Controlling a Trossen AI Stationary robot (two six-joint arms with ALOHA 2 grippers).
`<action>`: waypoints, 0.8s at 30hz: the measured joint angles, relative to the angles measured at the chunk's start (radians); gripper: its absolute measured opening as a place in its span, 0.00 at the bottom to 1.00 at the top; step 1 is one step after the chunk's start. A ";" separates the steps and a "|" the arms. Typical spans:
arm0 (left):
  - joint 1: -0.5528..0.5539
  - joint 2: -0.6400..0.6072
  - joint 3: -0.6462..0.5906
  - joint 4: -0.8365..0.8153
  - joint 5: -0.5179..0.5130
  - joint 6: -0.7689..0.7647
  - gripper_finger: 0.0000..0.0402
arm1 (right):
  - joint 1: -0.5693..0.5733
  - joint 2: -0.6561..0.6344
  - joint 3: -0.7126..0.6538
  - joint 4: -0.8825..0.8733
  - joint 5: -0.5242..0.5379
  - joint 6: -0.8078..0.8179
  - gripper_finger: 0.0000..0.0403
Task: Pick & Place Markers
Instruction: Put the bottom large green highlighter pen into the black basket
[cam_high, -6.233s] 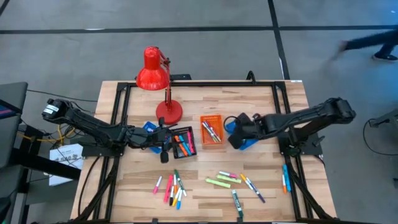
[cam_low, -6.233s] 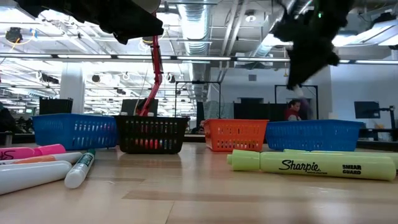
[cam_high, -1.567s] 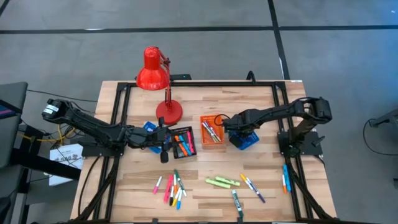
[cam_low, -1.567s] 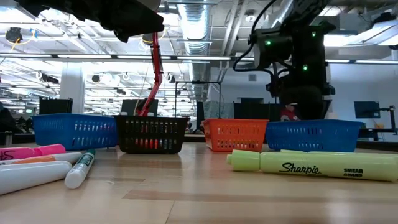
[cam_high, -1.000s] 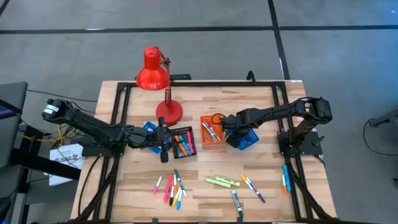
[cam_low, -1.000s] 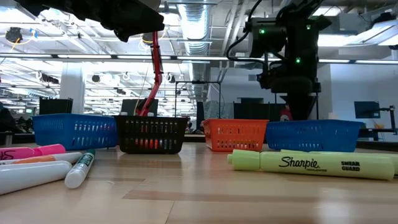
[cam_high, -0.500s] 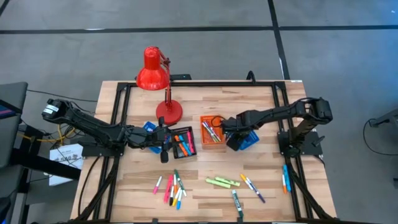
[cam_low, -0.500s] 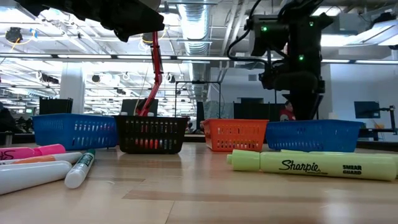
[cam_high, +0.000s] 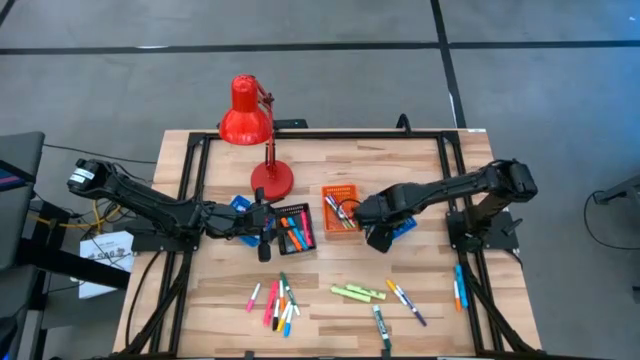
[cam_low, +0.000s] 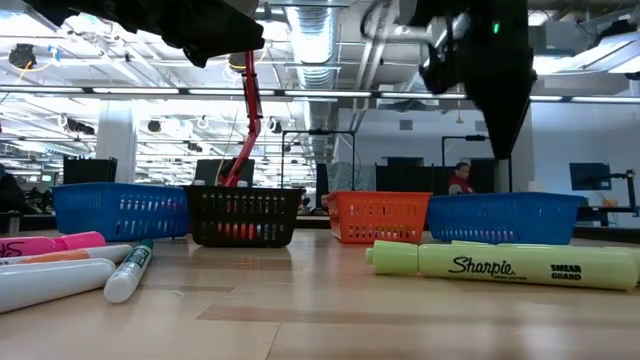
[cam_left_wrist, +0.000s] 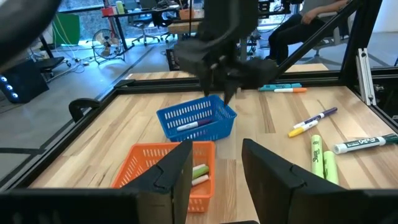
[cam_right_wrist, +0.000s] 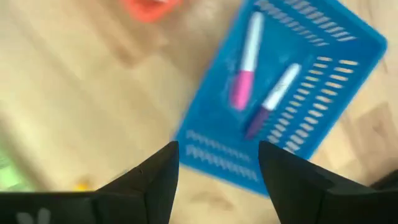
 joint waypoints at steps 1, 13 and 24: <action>0.000 0.000 0.000 0.000 0.000 0.000 0.34 | 0.020 0.000 0.018 -0.004 -0.009 0.011 0.52; 0.000 0.000 0.000 0.001 0.000 0.000 0.34 | 0.320 0.000 0.046 0.161 -0.073 0.107 0.47; 0.000 0.000 0.000 0.007 0.000 0.000 0.34 | 0.483 0.000 0.033 0.450 0.042 0.156 0.44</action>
